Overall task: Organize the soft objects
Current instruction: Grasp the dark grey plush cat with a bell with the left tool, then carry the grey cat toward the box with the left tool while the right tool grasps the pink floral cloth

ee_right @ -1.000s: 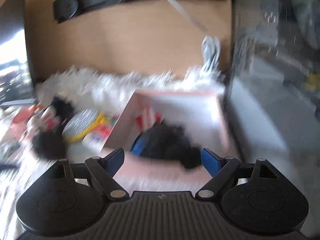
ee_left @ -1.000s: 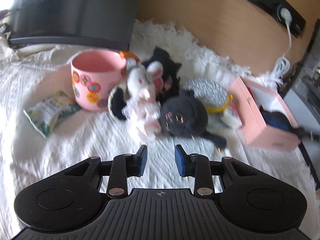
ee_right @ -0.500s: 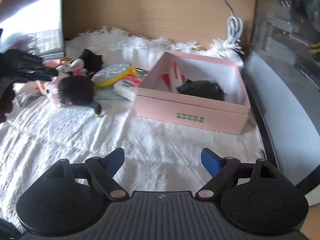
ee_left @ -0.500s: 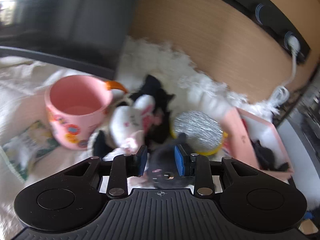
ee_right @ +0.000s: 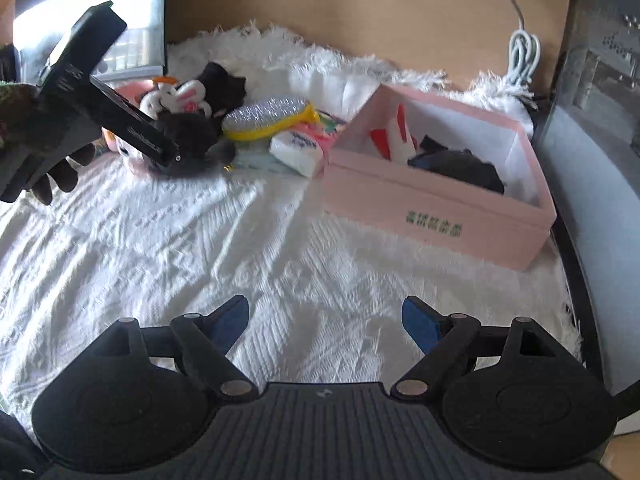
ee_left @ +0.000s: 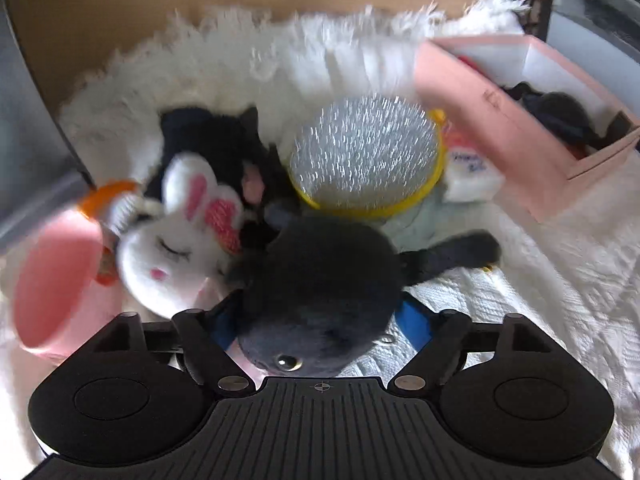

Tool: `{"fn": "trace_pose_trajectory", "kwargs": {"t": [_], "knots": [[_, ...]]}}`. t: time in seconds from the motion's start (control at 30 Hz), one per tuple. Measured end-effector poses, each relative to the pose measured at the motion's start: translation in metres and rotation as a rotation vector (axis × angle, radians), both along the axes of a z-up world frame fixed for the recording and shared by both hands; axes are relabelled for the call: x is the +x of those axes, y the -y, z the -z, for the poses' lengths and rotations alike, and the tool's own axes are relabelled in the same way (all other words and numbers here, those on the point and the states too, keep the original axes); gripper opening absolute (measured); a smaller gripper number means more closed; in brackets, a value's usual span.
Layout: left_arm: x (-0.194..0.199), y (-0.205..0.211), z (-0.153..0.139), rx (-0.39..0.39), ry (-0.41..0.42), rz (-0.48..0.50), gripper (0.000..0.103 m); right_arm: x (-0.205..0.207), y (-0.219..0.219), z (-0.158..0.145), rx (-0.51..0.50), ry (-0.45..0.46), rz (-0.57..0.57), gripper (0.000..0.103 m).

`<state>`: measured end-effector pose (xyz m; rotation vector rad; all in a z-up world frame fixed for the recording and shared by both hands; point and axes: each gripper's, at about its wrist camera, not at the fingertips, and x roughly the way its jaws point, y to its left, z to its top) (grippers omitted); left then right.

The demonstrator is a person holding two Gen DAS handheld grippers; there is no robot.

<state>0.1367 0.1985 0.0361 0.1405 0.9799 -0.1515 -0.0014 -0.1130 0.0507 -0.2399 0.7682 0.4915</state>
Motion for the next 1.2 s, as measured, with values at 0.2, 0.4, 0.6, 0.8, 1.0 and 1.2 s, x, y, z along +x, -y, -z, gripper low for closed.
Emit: {"fn": "trace_pose_trajectory", "kwargs": {"t": [0.2,0.4,0.6,0.8,1.0,1.2], "knots": [[-0.001,-0.020,0.004,-0.269,0.022,-0.134,0.079,0.002,0.007,0.003,-0.007,-0.011,0.030,0.084],[-0.050,-0.034,-0.003,-0.468,0.073,-0.221,0.078,0.012,0.002,0.004,-0.035,0.015,0.023,0.084],[-0.117,-0.044,-0.008,-0.514,0.135,-0.412,0.078,0.026,-0.038,-0.001,-0.042,0.043,-0.098,0.084],[-0.178,-0.054,-0.011,-0.442,0.161,-0.616,0.078,0.032,-0.111,-0.011,-0.034,0.093,-0.361,0.084],[-0.223,-0.068,-0.010,-0.384,0.136,-0.729,0.078,0.064,-0.188,-0.014,0.072,-0.006,-0.437,0.084],[-0.246,-0.069,-0.020,-0.308,0.132,-0.749,0.078,0.088,-0.263,-0.002,0.020,0.009,-0.443,0.072]]}}
